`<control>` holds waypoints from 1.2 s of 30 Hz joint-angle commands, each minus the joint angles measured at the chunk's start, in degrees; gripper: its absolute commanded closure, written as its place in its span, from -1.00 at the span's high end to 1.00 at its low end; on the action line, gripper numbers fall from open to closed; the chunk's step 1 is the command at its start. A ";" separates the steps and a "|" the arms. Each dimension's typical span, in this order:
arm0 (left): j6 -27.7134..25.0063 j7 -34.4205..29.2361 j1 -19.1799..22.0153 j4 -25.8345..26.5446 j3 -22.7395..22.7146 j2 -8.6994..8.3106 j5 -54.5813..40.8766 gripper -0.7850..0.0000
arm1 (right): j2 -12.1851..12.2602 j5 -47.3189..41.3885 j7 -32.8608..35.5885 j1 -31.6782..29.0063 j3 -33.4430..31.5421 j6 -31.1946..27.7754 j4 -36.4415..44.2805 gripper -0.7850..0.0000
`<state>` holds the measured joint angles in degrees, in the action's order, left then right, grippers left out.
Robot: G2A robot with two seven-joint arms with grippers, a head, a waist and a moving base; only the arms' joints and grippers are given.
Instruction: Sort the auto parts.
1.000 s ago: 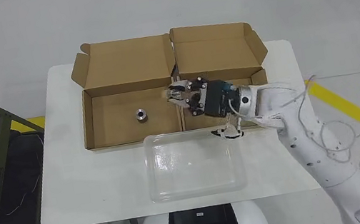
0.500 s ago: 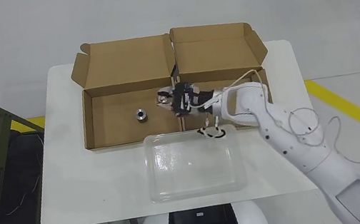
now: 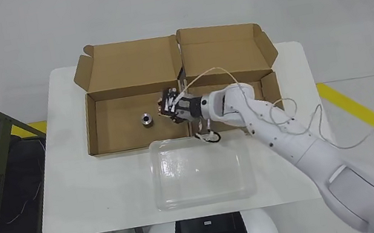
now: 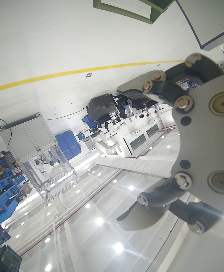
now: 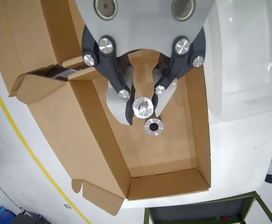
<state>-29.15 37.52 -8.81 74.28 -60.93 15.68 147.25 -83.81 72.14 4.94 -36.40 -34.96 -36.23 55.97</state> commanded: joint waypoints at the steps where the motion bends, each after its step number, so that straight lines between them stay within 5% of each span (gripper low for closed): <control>1: 0.00 0.00 0.00 0.00 0.00 0.00 0.00 1.00 | -1.04 -0.58 0.86 1.13 1.10 0.18 -2.27 -1.00; 23: 0.00 0.00 0.00 0.00 0.00 0.00 0.00 1.00 | -10.25 -4.88 3.02 8.21 6.88 -1.01 -19.68 -1.00; 36: 0.00 0.00 0.00 0.00 0.00 0.00 0.00 1.00 | -13.55 -6.33 4.88 9.94 7.53 -3.18 -25.53 -0.62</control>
<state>-29.15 37.52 -8.81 74.28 -60.93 15.68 147.25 -97.15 65.72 9.85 -26.54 -27.51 -39.31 30.85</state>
